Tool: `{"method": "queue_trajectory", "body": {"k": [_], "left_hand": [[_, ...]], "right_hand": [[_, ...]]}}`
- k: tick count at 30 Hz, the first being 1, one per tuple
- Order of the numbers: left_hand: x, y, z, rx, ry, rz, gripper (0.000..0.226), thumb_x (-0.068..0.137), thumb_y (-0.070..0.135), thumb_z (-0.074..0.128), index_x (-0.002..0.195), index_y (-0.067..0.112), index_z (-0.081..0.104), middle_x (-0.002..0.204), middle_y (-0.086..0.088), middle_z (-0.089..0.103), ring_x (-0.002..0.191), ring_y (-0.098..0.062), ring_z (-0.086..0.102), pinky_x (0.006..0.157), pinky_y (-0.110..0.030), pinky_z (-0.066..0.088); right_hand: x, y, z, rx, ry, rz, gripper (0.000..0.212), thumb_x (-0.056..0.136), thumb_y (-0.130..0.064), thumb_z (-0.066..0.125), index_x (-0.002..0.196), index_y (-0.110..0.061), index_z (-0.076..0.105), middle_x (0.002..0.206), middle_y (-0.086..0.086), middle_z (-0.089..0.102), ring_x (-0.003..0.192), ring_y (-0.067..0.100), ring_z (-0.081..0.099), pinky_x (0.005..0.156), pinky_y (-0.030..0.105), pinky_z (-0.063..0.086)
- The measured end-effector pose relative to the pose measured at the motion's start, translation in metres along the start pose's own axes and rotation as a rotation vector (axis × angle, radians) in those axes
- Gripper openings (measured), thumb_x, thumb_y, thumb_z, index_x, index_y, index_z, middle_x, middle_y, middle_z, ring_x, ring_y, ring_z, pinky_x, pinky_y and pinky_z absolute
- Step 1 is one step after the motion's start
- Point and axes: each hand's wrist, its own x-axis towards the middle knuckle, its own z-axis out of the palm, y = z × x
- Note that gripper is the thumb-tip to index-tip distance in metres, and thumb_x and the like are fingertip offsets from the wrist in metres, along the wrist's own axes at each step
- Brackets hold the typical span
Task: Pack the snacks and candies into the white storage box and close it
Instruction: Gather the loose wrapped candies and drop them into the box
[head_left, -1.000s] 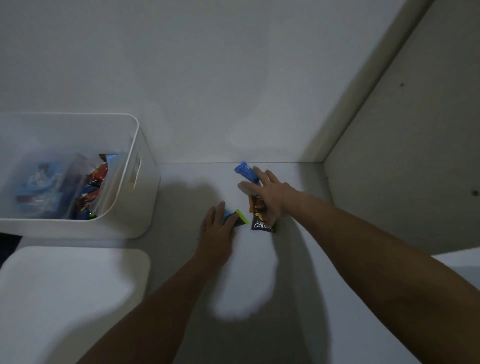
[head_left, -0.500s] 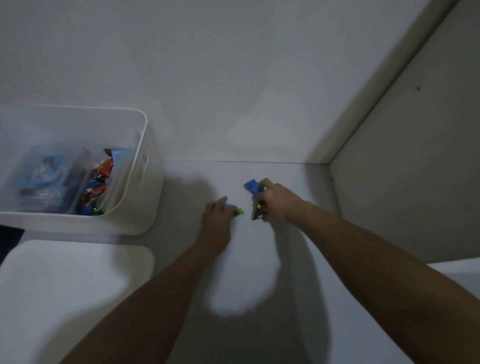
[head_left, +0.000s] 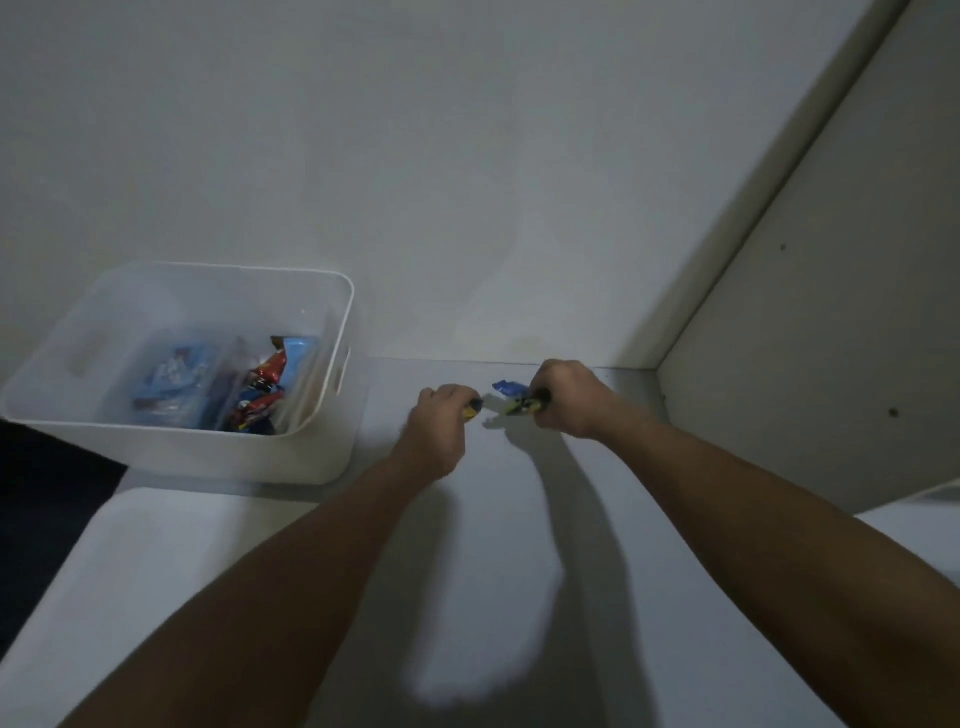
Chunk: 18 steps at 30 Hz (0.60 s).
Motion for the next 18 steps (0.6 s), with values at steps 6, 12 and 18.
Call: {"method": "queue_trajectory", "body": {"k": [6,12,18], "left_hand": [[0.030,0.006,-0.098,-0.011,0.075,-0.016,0.044,0.075,-0.006,0.043,0.109,0.011,0.064,0.105,-0.017,0.064,0.095,-0.040,0.056,0.085,-0.047,0.047],[0.023,-0.025,-0.181,0.060,0.194,-0.104,0.040,0.079,-0.008,0.045,0.111,0.006,0.064,0.105,-0.020,0.065,0.098,-0.039,0.056,0.084,-0.035,0.042],[-0.011,-0.068,-0.227,0.062,0.165,-0.218,0.037,0.081,-0.007,0.050,0.113,0.006,0.063,0.109,-0.019,0.064,0.099,-0.037,0.056,0.085,-0.037,0.046]], "right_hand": [[0.006,-0.055,-0.078,-0.001,0.121,-0.083,0.031,0.072,-0.014,0.072,0.103,-0.008,0.074,0.102,0.015,0.068,0.093,0.033,0.062,0.077,0.035,0.051],[0.024,-0.126,-0.117,-0.016,0.162,-0.175,0.025,0.073,-0.012,0.071,0.097,-0.009,0.074,0.093,0.012,0.069,0.087,0.029,0.061,0.071,0.035,0.049],[0.050,-0.206,-0.107,-0.046,0.118,-0.262,0.028,0.073,-0.015,0.071,0.100,-0.010,0.074,0.093,0.010,0.069,0.084,0.024,0.058,0.069,0.031,0.048]]}}
